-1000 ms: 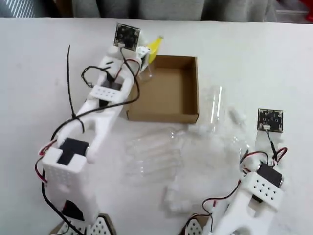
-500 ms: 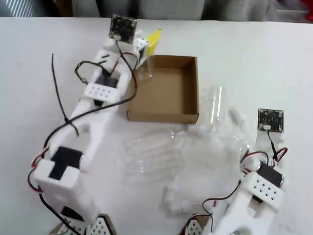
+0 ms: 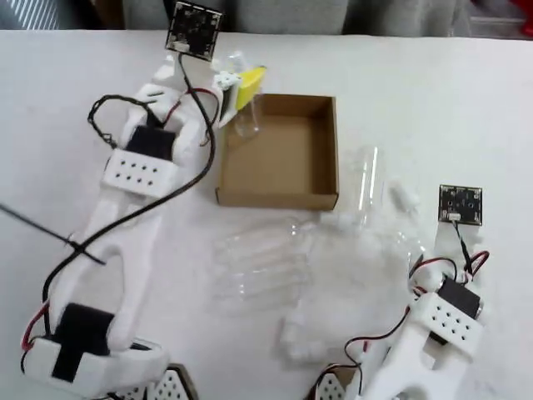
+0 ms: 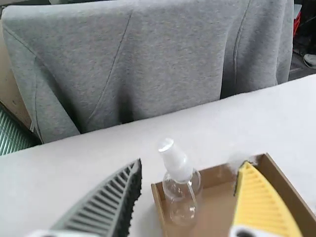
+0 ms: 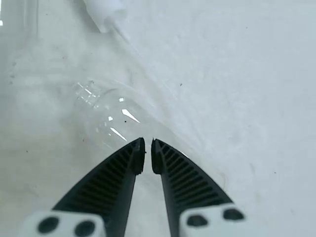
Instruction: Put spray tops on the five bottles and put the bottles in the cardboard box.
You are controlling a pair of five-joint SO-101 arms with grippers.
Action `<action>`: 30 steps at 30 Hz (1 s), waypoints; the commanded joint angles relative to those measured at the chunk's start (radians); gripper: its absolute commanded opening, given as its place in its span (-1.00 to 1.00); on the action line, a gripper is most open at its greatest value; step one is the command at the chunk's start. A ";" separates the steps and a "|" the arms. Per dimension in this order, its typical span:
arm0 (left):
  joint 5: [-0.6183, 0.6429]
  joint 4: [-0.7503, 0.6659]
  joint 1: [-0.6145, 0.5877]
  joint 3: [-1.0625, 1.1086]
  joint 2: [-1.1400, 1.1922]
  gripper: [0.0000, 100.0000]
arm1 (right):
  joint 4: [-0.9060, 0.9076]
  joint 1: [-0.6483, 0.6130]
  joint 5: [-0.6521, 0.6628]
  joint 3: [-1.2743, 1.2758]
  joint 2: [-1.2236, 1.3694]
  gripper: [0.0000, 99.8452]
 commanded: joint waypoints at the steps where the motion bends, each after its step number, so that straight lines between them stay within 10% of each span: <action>1: -0.002 0.210 -0.033 -0.012 -0.162 -0.38 | -0.004 -0.008 0.008 0.017 0.010 -0.97; 16: -0.011 0.787 -0.064 0.021 -0.512 -0.39 | -0.004 -0.002 0.008 0.018 0.010 -0.97; 30: -0.049 0.652 -0.013 0.548 -0.819 -0.77 | -0.004 -0.002 0.008 0.018 0.010 -0.97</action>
